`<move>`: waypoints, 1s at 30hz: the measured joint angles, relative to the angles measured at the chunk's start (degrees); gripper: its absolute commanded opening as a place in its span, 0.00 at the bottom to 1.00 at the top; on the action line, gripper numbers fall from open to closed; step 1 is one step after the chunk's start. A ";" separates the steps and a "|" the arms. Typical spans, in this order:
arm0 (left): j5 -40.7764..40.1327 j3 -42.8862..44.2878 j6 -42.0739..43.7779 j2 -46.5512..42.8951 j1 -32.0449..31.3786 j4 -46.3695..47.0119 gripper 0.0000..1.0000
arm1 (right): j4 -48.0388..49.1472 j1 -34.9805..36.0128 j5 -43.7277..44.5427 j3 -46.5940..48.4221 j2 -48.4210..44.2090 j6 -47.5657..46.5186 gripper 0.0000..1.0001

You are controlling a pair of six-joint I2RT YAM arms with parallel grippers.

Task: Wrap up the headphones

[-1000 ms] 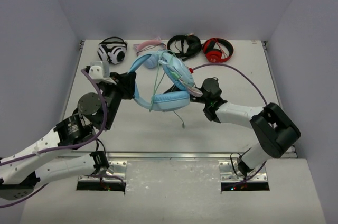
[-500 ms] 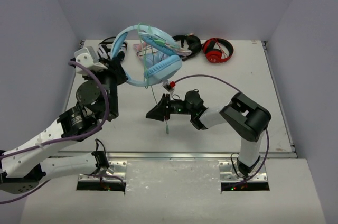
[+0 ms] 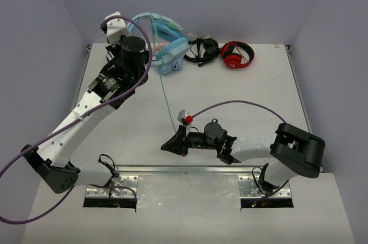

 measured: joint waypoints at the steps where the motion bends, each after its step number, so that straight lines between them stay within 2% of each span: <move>1: 0.81 0.04 -0.57 1.22 1.57 -1.38 0.00 | -2.69 1.57 1.42 0.50 -2.14 -1.77 0.01; 7: 1.42 -1.66 -3.43 5.73 4.61 -5.42 0.00 | -24.11 8.02 8.98 7.82 -12.22 -11.52 0.01; 12: -0.02 -10.62 -5.75 4.90 4.66 -1.11 0.01 | -41.77 9.46 12.39 14.95 -18.16 -18.32 0.01; 14: 0.31 -17.92 -7.17 3.34 4.66 0.37 0.00 | -49.59 9.51 13.66 18.75 -19.91 -21.97 0.01; 18: 1.86 -33.05 -7.10 -2.49 3.39 5.03 0.00 | -62.97 8.17 16.63 28.00 -21.53 -30.25 0.01; 21: 3.17 -41.64 -5.27 -8.50 -0.17 8.96 0.00 | -72.43 4.74 18.56 35.08 -21.31 -36.65 0.01; 25: 6.03 -47.93 -4.22 -16.39 -4.76 14.80 0.00 | -81.59 0.17 21.62 41.94 -19.82 -43.45 0.01; 30: 10.19 -54.12 -2.82 -22.80 -6.78 22.53 0.00 | -87.30 -2.71 25.99 45.05 -17.99 -49.86 0.01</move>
